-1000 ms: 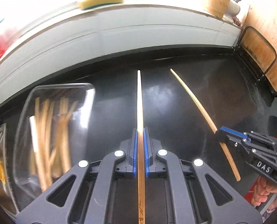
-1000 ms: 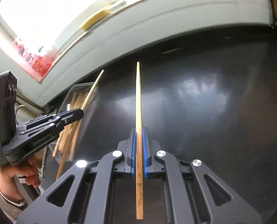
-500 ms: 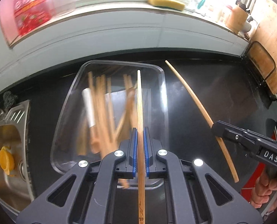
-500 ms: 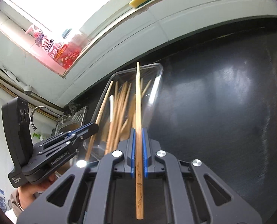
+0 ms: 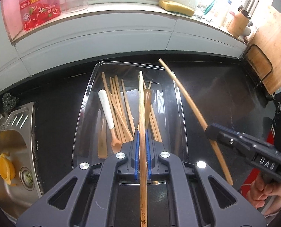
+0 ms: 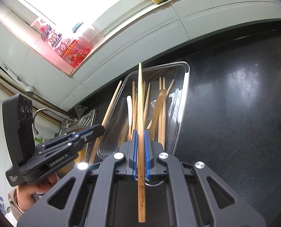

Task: Organize utensils
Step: 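Carry both held chopsticks over the clear plastic tray, then open both tools to drop the chopsticks into the tray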

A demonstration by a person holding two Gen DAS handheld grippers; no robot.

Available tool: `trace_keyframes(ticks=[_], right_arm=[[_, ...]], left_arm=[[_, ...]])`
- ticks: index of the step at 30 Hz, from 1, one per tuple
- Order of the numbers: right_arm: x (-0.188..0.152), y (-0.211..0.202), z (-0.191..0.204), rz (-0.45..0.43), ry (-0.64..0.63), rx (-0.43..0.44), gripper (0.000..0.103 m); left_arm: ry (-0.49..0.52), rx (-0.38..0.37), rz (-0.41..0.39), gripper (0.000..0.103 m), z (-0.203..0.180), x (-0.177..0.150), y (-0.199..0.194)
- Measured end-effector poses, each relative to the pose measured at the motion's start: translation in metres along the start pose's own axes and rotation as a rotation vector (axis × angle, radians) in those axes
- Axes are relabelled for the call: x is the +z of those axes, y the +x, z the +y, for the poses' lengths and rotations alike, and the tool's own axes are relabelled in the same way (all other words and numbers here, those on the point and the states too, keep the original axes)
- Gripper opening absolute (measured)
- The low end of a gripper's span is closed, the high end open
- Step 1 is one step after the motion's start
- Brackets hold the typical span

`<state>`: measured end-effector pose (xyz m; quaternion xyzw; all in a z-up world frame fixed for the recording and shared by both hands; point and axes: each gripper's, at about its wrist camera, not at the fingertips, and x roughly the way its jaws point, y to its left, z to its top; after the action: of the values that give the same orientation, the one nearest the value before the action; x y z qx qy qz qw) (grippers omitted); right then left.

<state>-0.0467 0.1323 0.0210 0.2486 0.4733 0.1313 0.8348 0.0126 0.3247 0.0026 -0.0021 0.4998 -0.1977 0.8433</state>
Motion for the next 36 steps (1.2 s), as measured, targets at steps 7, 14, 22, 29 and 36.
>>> trace_keyframes(ticks=[7, 14, 22, 29, 36], right_arm=[[0.002, 0.007, 0.002, 0.0, 0.015, -0.027, 0.007], [0.006, 0.017, -0.001, 0.012, 0.036, -0.049, 0.008], [0.003, 0.034, 0.006, 0.045, -0.01, -0.072, 0.007], [0.015, 0.069, 0.018, 0.059, -0.044, -0.138, 0.008], [0.005, 0.067, 0.031, 0.061, -0.24, -0.235, 0.096]], left_arm=[[0.0, -0.018, 0.01, 0.006, 0.003, 0.006, 0.008], [0.004, -0.024, 0.017, 0.006, 0.012, 0.029, 0.019], [-0.018, -0.006, 0.06, 0.006, 0.019, 0.043, 0.039], [-0.056, 0.002, 0.082, 0.006, 0.026, 0.06, 0.056], [-0.137, 0.036, 0.019, 0.063, 0.045, 0.081, 0.034]])
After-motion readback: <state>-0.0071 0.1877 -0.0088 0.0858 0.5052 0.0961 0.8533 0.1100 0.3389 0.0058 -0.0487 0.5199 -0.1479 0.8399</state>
